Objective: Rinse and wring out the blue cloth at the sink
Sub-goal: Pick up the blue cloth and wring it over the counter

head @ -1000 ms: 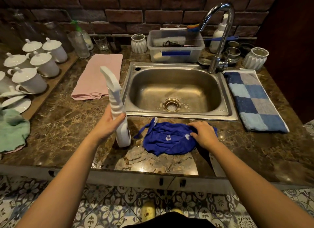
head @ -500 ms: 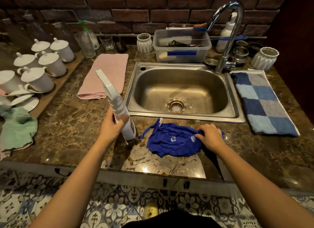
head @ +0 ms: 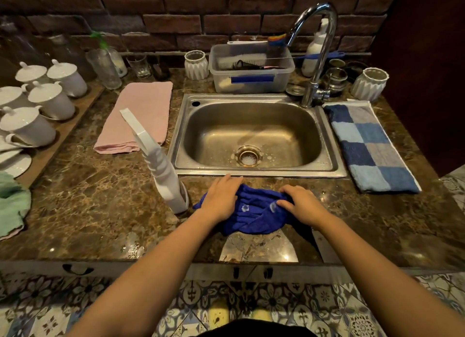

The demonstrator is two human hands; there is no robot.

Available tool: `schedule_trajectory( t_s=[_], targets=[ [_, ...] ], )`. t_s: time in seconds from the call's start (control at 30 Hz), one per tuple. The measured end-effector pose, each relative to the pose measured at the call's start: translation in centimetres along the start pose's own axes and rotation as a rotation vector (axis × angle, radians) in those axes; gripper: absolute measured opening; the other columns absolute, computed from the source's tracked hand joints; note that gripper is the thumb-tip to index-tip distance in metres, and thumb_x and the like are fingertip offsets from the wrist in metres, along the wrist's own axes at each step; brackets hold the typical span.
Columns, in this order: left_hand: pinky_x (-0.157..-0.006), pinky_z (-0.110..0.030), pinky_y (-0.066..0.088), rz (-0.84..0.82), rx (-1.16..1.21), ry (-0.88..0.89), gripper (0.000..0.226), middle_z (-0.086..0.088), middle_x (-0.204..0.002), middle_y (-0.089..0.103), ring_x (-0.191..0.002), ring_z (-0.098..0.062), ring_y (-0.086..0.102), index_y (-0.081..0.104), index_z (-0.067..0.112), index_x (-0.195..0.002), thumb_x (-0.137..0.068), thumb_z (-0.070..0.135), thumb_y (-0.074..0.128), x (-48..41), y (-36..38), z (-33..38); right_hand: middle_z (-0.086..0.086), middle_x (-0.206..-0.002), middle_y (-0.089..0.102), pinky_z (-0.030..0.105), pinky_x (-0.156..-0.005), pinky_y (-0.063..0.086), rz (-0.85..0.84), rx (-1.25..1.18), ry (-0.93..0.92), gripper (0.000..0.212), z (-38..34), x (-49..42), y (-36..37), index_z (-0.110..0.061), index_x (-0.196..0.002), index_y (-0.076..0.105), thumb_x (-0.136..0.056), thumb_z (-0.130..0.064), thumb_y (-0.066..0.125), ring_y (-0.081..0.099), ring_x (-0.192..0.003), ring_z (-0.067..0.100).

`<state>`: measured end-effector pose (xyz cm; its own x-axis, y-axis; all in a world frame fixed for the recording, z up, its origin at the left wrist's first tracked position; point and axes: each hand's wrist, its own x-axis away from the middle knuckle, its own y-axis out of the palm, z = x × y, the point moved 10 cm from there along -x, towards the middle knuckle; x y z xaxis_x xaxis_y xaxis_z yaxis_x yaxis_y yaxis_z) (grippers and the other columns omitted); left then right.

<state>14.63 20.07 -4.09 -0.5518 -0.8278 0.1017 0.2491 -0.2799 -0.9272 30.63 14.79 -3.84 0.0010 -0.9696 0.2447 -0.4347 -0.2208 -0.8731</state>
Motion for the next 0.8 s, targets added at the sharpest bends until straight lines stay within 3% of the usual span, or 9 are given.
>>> schedule_trajectory(
  t_s=[0.1,0.2,0.3,0.37,0.47,0.53,0.63,0.8],
  targets=[
    [-0.104,-0.035,0.031,-0.027,-0.295,0.112,0.041,-0.008,-0.131,0.052,-0.120,-0.027,0.044,0.048,0.014,-0.129,-0.090,0.026,0.049,-0.6,0.5,0.3,0.003,-0.113,0.063,0.041,-0.097,0.040,-0.043,0.079,0.021,0.031,0.6,0.3,0.1,-0.020,-0.115,0.059,-0.090,-0.038,0.051,0.053,-0.109,0.021],
    [-0.092,-0.037,0.039,-0.075,-0.244,0.110,0.026,-0.008,-0.114,0.058,-0.106,-0.026,0.050,0.055,0.013,-0.109,-0.087,0.026,0.051,-0.3,0.5,0.0,0.004,-0.105,0.064,0.040,-0.091,0.041,-0.079,0.150,0.046,0.030,1.3,0.5,0.2,-0.020,-0.103,0.064,-0.090,-0.043,0.050,0.054,-0.103,0.022],
    [-0.079,-0.035,0.039,-0.100,0.167,-0.036,0.014,-0.012,-0.099,0.060,-0.094,-0.028,0.053,0.053,0.011,-0.092,-0.090,0.023,0.048,0.3,-0.3,-0.9,-0.001,-0.080,0.060,0.030,-0.069,0.040,-0.060,0.011,0.044,0.024,0.9,0.9,-0.5,-0.024,-0.077,0.057,-0.091,-0.043,0.049,0.056,-0.080,0.019],
    [-0.080,-0.034,0.038,-0.111,0.578,-0.220,0.015,-0.012,-0.096,0.060,-0.093,-0.027,0.054,0.055,0.010,-0.090,-0.093,0.018,0.043,1.0,-0.4,-1.6,-0.006,-0.069,0.055,0.025,-0.059,0.037,-0.014,-0.196,0.079,0.026,0.2,1.3,-1.4,-0.028,-0.069,0.050,-0.092,-0.040,0.050,0.053,-0.069,0.014],
    [-0.090,-0.038,0.042,-0.117,1.339,-0.571,0.022,-0.013,-0.097,0.064,-0.093,-0.027,0.059,0.062,0.012,-0.094,-0.091,0.021,0.043,3.0,1.4,-1.3,-0.004,-0.065,0.054,0.029,-0.061,0.036,0.102,-0.408,0.079,0.032,-2.3,2.1,-2.6,-0.019,-0.066,0.052,-0.093,-0.035,0.049,0.049,-0.063,0.011],
    [-0.086,-0.038,0.045,-0.115,1.721,-0.646,0.023,-0.013,-0.091,0.066,-0.087,-0.025,0.061,0.062,0.010,-0.095,-0.089,0.025,0.045,3.6,2.0,0.7,0.007,-0.067,0.056,0.033,-0.063,0.035,0.167,-0.519,0.063,0.037,-4.5,2.6,-2.8,-0.008,-0.067,0.055,-0.094,-0.031,0.048,0.048,-0.064,0.014],
    [-0.081,-0.036,0.049,-0.129,1.942,-0.648,0.031,-0.012,-0.084,0.067,-0.080,-0.023,0.062,0.064,0.008,-0.092,-0.090,0.032,0.045,3.8,1.1,3.7,0.004,-0.063,0.054,0.032,-0.062,0.033,0.247,-0.610,0.070,0.040,-7.3,3.3,-2.7,-0.014,-0.060,0.052,-0.096,-0.030,0.043,0.046,-0.060,0.012],
    [-0.072,-0.034,0.054,-0.163,1.947,-0.597,0.031,-0.009,-0.074,0.072,-0.067,-0.019,0.069,0.066,0.009,-0.089,-0.094,0.031,0.046,4.1,-0.5,6.4,0.007,-0.066,0.056,0.031,-0.063,0.036,0.426,-0.592,0.226,0.048,-7.0,3.5,-5.5,-0.014,-0.059,0.050,-0.099,-0.035,0.034,0.052,-0.066,0.022]
  ],
)
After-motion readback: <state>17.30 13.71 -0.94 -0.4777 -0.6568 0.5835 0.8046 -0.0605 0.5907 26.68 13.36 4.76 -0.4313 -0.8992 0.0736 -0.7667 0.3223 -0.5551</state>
